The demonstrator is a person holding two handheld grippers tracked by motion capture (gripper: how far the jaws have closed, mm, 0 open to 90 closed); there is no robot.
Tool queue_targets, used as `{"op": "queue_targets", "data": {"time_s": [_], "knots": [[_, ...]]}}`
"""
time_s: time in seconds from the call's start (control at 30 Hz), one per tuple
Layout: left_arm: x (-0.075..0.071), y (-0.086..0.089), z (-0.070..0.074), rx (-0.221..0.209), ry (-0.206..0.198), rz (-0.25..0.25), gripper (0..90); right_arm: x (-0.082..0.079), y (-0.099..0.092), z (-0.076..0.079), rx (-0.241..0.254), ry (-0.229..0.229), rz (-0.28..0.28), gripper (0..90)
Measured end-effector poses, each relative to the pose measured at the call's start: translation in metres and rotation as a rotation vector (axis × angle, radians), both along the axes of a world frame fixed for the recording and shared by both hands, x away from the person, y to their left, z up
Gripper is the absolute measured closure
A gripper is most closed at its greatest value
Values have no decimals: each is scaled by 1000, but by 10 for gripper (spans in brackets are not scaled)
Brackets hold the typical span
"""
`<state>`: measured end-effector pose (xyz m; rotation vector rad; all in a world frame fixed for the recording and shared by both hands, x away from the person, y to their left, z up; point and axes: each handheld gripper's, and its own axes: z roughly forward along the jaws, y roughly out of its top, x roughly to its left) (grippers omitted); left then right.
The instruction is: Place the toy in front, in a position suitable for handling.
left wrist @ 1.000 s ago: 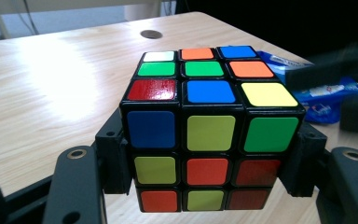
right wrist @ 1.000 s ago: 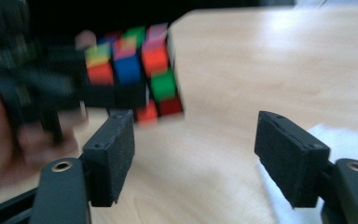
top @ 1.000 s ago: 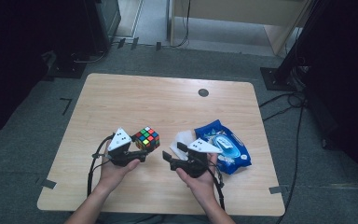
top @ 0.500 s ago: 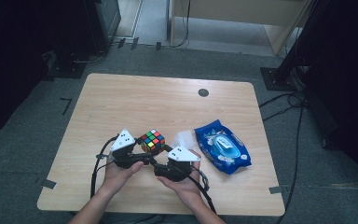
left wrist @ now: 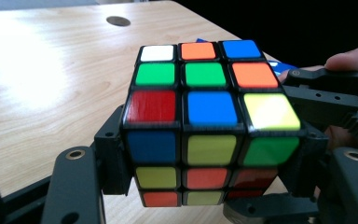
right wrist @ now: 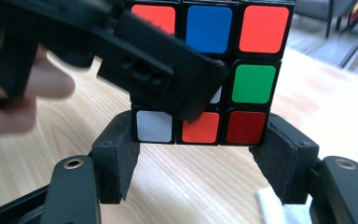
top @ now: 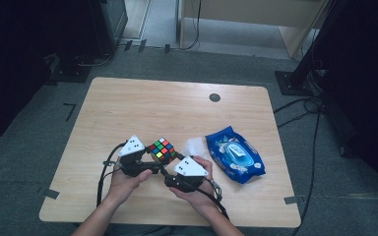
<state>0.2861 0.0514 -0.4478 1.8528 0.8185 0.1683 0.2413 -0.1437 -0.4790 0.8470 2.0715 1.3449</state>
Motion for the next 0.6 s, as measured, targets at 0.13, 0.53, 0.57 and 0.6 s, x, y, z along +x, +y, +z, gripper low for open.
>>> {"op": "queue_targets", "data": {"time_s": [0.13,0.53,0.57,0.6], "knots": [[3,-1,4,24,44,-5,329,-6,4,-3,-131,-95,36,351],[7,2,1,39,91,-18,341,-4,3,-4,-218,-110,71,326],[8,3,1,31,88,-10,341,-3,-2,-3,-215,-98,84,310],[8,5,2,23,81,-2,341,-2,-5,-2,-213,-86,85,303]]}}
